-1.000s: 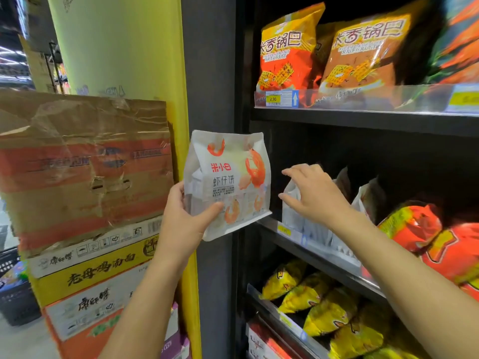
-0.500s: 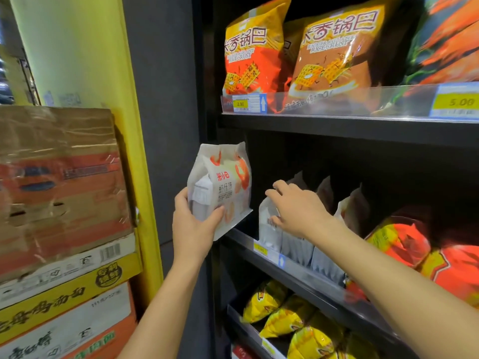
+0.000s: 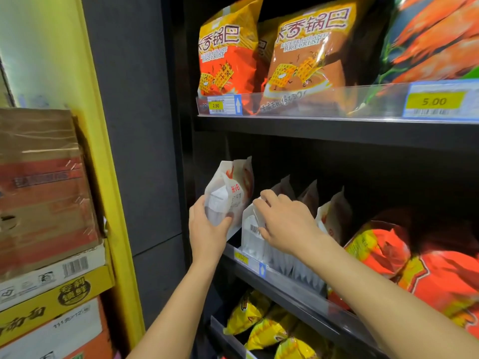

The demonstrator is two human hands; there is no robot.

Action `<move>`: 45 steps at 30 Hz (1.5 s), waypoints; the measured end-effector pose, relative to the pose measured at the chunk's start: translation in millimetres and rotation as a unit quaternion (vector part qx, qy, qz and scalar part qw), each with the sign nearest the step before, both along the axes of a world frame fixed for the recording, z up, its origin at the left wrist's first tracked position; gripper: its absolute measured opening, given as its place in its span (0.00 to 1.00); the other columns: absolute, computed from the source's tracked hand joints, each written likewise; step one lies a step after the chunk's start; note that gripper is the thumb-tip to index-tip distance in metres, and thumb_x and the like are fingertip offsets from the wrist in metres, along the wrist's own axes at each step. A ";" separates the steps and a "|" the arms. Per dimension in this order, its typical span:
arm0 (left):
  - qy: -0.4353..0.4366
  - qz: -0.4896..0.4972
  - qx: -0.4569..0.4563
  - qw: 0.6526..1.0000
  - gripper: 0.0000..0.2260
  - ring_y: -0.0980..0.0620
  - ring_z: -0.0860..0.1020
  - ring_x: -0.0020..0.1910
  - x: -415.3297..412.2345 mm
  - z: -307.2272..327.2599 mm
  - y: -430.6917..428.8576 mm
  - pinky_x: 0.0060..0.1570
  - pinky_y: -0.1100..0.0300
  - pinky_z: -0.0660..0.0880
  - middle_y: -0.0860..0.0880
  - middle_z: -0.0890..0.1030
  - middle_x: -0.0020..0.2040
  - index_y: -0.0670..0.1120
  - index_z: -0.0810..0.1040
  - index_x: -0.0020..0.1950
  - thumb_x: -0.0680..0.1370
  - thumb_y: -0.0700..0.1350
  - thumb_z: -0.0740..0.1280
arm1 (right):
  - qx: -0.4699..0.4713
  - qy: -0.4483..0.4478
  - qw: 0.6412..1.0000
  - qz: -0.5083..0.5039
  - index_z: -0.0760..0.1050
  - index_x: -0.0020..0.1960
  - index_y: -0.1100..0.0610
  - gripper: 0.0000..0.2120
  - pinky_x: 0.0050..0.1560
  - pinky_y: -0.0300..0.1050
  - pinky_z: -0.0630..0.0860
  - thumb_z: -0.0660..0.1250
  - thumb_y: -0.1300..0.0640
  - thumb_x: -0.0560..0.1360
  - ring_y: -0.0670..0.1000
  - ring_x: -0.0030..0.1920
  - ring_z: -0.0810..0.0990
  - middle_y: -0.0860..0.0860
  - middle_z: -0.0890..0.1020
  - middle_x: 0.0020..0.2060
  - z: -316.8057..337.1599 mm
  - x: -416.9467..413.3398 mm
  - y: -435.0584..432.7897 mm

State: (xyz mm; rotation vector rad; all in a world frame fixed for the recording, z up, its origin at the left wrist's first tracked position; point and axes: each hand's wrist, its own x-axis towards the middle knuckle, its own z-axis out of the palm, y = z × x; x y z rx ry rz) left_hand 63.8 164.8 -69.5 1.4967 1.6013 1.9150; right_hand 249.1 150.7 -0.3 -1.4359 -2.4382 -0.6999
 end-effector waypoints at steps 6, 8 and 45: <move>-0.007 0.003 -0.016 1.000 0.32 0.55 0.73 0.66 9.8 -6.6 22.4 0.61 0.56 0.77 0.52 0.73 0.69 0.52 0.70 0.74 0.75 0.48 0.80 | 0.010 0.004 1.000 0.006 0.63 0.78 0.52 0.30 0.50 0.50 0.79 0.66 0.43 0.81 0.56 0.63 0.77 0.52 0.66 0.77 -4.0 4.7 1.5; -0.013 -0.002 -0.024 1.000 0.32 0.54 0.74 0.65 11.9 -7.3 28.3 0.60 0.55 0.77 0.53 0.74 0.69 0.52 0.70 0.74 0.74 0.50 0.81 | 0.010 0.003 1.000 0.006 0.62 0.78 0.53 0.30 0.50 0.50 0.78 0.66 0.43 0.81 0.56 0.63 0.77 0.52 0.66 0.77 -4.8 6.2 1.9; 0.145 0.001 -0.083 0.986 0.41 0.49 0.67 0.75 61.0 -20.2 7.4 0.71 0.50 0.71 0.48 0.68 0.76 0.49 0.60 0.82 0.75 0.60 0.75 | 0.009 -0.028 0.999 -0.040 0.74 0.68 0.51 0.16 0.39 0.42 0.62 0.68 0.49 0.82 0.51 0.52 0.75 0.50 0.79 0.57 11.4 28.8 -18.4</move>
